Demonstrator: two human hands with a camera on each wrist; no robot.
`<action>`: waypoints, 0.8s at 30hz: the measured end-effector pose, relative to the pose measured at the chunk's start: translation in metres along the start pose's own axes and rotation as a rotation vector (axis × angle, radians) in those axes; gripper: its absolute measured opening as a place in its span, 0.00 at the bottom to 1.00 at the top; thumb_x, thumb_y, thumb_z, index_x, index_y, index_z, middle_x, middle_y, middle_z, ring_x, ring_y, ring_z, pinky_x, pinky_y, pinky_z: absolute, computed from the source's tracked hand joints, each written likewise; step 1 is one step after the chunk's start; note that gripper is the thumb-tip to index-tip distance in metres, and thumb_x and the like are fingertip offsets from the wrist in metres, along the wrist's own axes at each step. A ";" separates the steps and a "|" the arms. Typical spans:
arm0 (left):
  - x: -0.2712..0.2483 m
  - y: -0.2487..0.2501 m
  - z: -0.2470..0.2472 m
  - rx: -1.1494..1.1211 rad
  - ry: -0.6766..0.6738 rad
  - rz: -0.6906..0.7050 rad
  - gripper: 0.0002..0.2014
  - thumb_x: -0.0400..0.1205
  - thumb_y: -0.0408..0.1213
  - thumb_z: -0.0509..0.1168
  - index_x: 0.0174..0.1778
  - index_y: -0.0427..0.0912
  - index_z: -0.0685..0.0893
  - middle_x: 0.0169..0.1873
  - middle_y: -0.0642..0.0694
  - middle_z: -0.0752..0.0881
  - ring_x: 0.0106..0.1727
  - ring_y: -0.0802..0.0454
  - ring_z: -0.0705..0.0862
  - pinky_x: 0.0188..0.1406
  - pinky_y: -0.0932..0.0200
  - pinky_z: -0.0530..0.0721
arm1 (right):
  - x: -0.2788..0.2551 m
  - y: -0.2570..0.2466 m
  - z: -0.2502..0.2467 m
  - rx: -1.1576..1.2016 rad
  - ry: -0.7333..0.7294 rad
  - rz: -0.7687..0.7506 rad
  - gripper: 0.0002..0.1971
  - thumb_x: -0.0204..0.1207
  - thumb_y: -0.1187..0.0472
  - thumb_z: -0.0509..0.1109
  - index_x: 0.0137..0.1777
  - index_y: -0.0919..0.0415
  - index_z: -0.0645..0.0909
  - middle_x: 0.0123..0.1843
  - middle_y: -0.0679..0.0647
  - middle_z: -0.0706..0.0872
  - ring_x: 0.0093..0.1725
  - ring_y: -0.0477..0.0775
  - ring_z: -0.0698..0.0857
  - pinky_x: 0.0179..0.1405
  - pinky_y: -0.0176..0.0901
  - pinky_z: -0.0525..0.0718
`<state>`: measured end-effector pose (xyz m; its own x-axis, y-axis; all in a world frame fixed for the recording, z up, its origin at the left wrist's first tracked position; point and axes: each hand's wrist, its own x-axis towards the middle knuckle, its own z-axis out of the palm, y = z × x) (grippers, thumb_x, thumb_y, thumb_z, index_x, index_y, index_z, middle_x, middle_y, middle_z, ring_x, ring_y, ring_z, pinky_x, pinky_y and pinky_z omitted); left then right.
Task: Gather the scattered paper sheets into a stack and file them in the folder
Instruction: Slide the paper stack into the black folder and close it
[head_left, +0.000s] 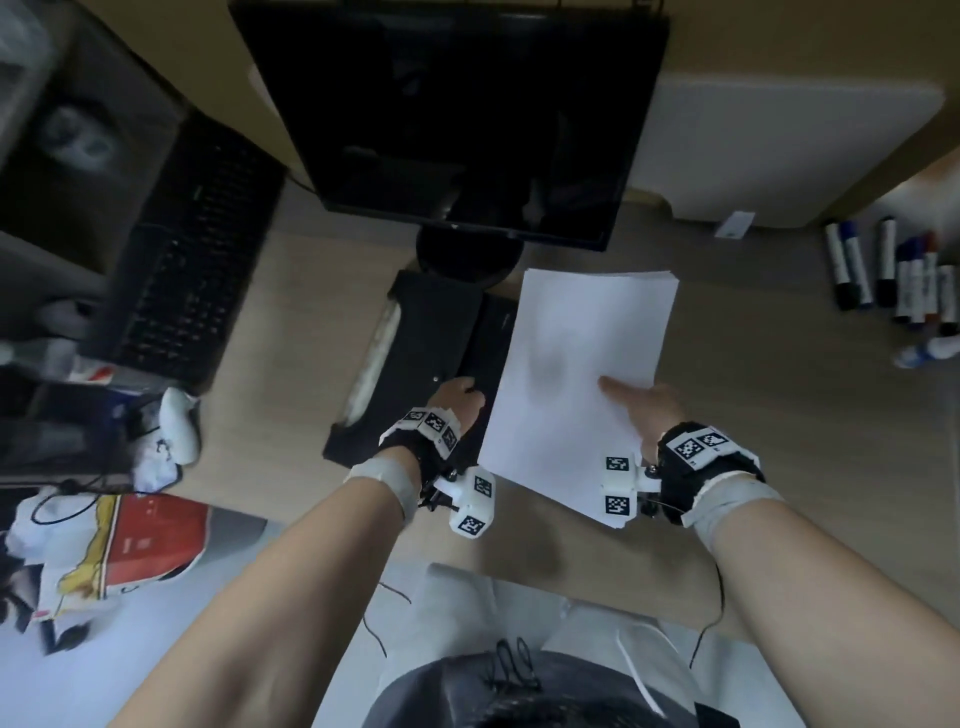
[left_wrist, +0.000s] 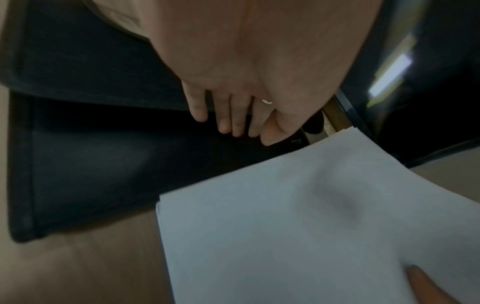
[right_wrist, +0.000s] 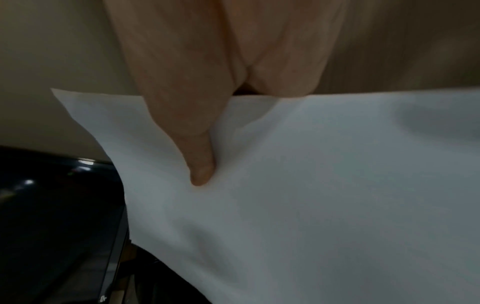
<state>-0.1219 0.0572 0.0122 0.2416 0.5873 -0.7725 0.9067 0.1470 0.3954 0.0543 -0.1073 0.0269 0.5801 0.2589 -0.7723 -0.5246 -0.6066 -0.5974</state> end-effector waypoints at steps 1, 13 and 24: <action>0.001 -0.005 -0.009 0.022 0.000 0.010 0.27 0.83 0.36 0.59 0.80 0.45 0.68 0.76 0.41 0.72 0.73 0.41 0.75 0.70 0.54 0.74 | -0.006 -0.002 0.008 -0.025 0.007 -0.019 0.20 0.74 0.54 0.78 0.56 0.68 0.78 0.45 0.57 0.85 0.34 0.50 0.80 0.24 0.37 0.72; -0.005 -0.005 -0.095 0.344 0.310 0.105 0.30 0.82 0.33 0.55 0.83 0.48 0.62 0.83 0.42 0.56 0.81 0.38 0.58 0.79 0.41 0.62 | -0.054 -0.052 0.059 0.115 -0.105 -0.063 0.20 0.76 0.61 0.76 0.65 0.68 0.79 0.40 0.50 0.80 0.36 0.48 0.75 0.46 0.44 0.74; 0.008 -0.064 -0.178 0.423 0.360 -0.058 0.29 0.80 0.53 0.57 0.79 0.58 0.66 0.85 0.49 0.50 0.84 0.41 0.48 0.82 0.37 0.44 | -0.048 -0.058 0.136 0.037 -0.205 -0.123 0.16 0.71 0.54 0.80 0.51 0.63 0.83 0.39 0.49 0.84 0.41 0.52 0.84 0.38 0.39 0.77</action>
<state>-0.2401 0.1944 0.0691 0.1215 0.8335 -0.5389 0.9926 -0.1020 0.0661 -0.0279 0.0179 0.0694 0.5043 0.4785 -0.7189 -0.4828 -0.5339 -0.6941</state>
